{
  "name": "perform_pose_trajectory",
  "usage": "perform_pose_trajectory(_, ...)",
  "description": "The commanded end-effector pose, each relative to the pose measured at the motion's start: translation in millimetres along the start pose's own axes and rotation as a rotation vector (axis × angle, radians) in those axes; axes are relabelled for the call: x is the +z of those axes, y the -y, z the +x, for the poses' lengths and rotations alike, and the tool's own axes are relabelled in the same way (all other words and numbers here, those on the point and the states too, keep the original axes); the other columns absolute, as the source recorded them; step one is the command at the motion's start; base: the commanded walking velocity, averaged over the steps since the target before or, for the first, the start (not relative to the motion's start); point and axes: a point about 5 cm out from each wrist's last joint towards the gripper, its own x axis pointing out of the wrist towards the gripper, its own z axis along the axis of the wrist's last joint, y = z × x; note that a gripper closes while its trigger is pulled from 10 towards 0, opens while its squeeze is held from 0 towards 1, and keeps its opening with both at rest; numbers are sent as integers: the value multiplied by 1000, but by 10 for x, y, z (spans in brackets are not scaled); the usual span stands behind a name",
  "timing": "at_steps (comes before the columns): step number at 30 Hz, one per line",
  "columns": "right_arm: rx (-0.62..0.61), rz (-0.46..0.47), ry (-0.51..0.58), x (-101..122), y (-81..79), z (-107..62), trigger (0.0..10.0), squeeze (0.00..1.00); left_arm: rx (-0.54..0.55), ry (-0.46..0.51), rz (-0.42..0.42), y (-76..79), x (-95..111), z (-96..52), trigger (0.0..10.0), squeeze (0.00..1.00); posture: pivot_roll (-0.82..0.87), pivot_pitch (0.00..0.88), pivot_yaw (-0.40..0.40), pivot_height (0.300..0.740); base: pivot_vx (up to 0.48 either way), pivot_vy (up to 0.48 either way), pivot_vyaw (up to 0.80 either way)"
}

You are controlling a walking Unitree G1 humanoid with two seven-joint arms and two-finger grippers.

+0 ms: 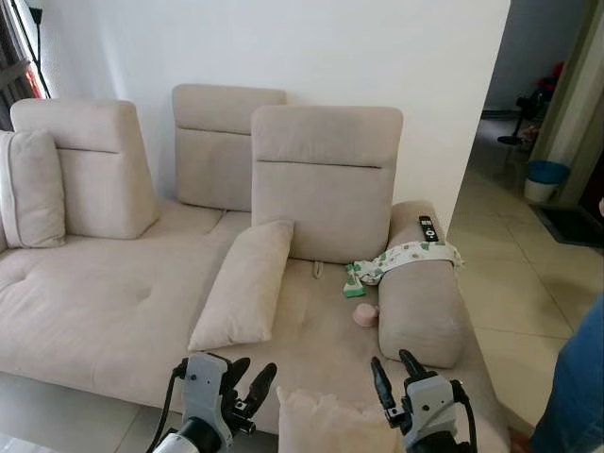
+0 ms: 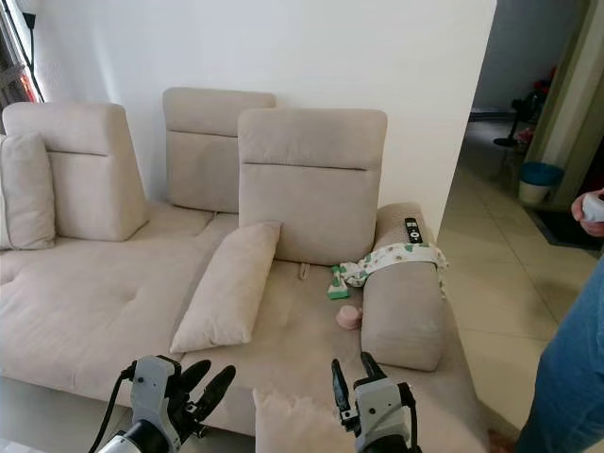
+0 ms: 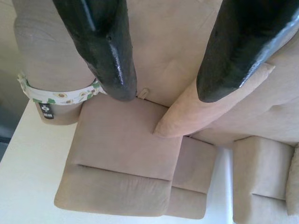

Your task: Move the pillow to the sofa from floor

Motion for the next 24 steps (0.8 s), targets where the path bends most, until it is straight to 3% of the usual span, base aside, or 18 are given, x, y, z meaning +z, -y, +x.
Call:
perform_pose_trajectory(1,6,-1,-7,-20,-10,-6,10000,0,13,-13,-3,-36,-21,-8,10000,0,136,0,33,740,0,0,0)
perform_pose_trajectory(8,176,-61,-64,-182,-118,-78,10000,0,22,-18,29,-107,-92,-21,10000,0,131,0,35,740,0,0,0)
perform_pose_trajectory(19,193,-135,43,-21,-85,15,10000,0,29,13,-59,-92,-99,-15,10000,0,131,0,23,740,0,0,0)
perform_pose_trajectory(24,219,-152,56,-16,-86,26,10000,0,13,15,-51,-42,-117,-13,10000,0,132,0,17,740,0,0,0)
